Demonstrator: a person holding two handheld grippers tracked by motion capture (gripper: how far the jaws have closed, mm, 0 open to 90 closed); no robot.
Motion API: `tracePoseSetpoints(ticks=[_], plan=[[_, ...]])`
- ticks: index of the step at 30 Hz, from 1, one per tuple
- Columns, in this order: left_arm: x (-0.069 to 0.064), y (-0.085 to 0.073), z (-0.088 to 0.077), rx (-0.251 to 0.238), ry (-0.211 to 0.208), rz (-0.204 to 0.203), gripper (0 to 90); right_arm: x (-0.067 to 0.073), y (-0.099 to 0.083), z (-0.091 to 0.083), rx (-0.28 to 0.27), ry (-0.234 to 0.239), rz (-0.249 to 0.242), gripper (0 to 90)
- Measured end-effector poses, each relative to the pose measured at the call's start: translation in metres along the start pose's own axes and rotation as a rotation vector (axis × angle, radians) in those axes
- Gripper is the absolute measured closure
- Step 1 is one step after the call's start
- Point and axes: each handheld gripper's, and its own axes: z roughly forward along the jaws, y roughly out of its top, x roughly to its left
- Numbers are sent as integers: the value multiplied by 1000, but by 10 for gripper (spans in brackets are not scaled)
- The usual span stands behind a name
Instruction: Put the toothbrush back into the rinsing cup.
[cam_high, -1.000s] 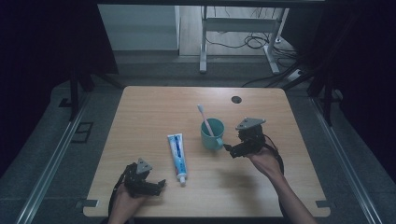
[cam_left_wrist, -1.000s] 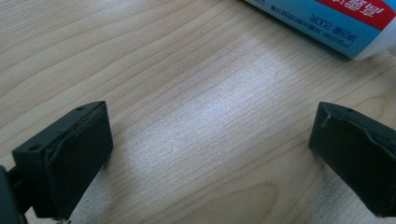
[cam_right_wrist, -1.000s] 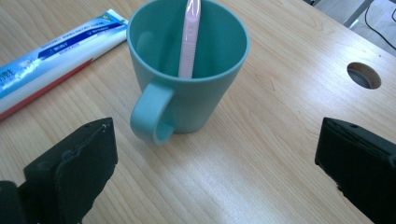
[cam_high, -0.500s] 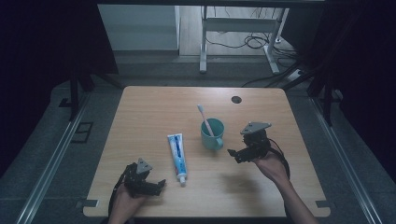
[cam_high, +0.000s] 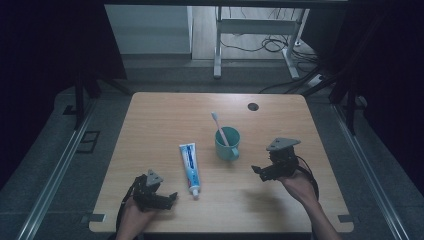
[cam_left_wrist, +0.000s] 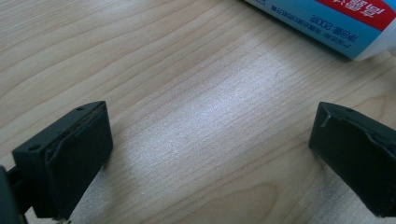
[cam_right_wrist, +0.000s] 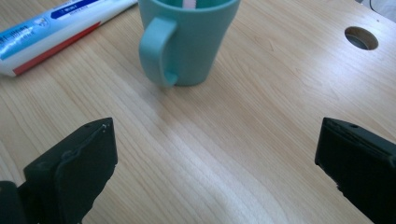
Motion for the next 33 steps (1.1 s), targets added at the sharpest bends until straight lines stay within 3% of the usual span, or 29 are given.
tracePoseSetpoints(ticks=[18, 33], plan=[[0, 0, 0, -1, 1, -4, 0, -2, -37, -18, -10, -45, 26, 0], [0, 0, 0, -2, 2, -2, 0, 0, -74, -19, -9, -62, 67, 0]])
